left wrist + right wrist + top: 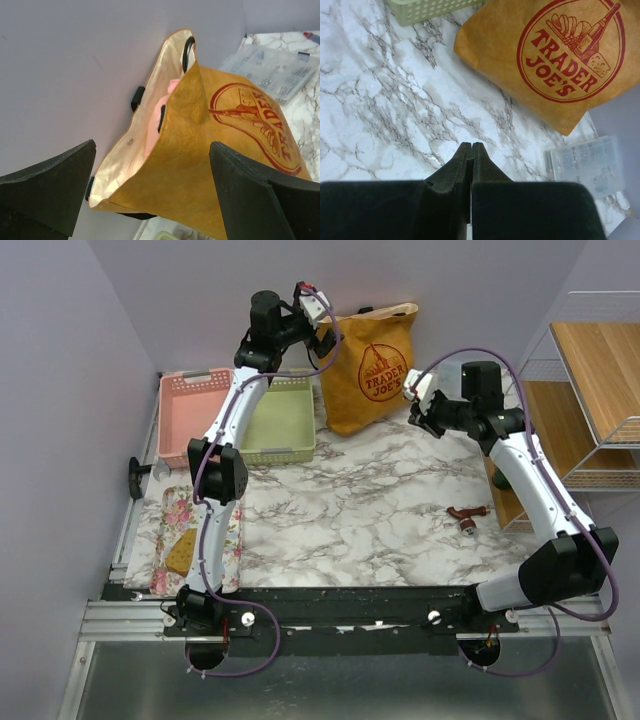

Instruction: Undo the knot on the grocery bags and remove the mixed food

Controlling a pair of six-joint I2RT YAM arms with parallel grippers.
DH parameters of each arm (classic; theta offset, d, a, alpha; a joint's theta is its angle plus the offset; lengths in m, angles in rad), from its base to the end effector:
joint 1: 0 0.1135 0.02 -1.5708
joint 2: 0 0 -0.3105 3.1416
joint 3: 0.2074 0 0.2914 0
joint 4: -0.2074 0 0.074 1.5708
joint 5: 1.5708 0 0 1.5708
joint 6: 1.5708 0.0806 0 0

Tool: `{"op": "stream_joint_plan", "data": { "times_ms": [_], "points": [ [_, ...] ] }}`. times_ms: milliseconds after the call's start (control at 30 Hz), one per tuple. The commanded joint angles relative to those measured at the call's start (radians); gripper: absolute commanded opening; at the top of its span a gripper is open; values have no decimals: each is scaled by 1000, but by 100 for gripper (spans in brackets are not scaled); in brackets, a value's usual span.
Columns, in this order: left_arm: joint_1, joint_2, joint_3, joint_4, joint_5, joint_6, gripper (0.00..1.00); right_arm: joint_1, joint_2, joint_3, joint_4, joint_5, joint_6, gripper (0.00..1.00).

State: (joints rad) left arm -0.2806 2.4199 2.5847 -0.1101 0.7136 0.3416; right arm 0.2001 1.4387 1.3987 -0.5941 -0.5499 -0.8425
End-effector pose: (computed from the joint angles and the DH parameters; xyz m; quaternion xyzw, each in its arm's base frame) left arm 0.6189 -0.2333 0.4320 0.4387 0.5356 -0.2193 0.6875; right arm 0.3654 0.1171 0.3853 -0.5340 0.6837 0.0927 0.4887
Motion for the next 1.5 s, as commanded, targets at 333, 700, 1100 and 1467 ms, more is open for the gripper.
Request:
{"op": "stream_joint_plan", "data": {
  "times_ms": [333, 700, 1100, 1467],
  "points": [
    [-86, -7, -62, -104, 105, 78, 30, -2, -70, 16, -46, 99, 182, 21],
    [-275, -472, -563, -145, 225, 364, 0, -15, -23, 348, 16, 273, 765, 76],
    [-482, -975, -1274, -389, 163, 963, 0, -18, 111, 460, -84, 276, 661, 85],
    [-706, -1053, -1372, -169, -157, 599, 0, 49, 131, 423, -311, 48, 918, 100]
  ]
}}
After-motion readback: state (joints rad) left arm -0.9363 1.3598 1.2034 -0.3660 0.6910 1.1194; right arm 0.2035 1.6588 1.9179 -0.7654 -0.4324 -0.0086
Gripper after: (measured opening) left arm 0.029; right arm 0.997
